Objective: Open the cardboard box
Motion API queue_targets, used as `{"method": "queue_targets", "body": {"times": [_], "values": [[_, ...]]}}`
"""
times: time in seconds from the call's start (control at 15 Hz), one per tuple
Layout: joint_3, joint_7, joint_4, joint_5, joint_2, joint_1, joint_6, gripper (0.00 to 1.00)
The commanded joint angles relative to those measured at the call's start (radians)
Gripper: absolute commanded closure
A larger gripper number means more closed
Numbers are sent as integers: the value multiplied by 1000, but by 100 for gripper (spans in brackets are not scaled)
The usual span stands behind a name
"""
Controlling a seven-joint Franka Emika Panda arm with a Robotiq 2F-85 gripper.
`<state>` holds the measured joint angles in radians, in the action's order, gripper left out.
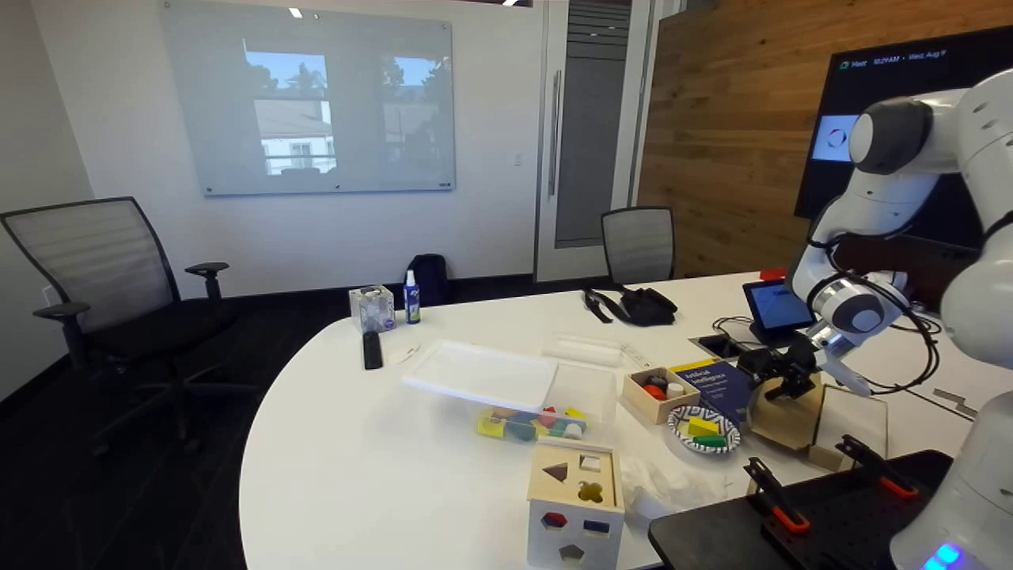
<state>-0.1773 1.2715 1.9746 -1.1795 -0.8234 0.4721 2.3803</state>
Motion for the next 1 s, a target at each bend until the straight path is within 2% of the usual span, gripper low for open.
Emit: {"method": "queue_targets", "body": {"times": [0.0, 0.53, 0.6, 0.8, 0.93], "values": [[4, 25, -6, -17, -39, -13, 39, 68], [8, 23, 5, -14, -42, -18, 36, 68], [6, 17, 14, -8, -25, -18, 22, 21], [-16, -33, 67, 54, 48, -42, -19, 2], [-23, -40, 108, 87, 101, -53, -19, 0]]}}
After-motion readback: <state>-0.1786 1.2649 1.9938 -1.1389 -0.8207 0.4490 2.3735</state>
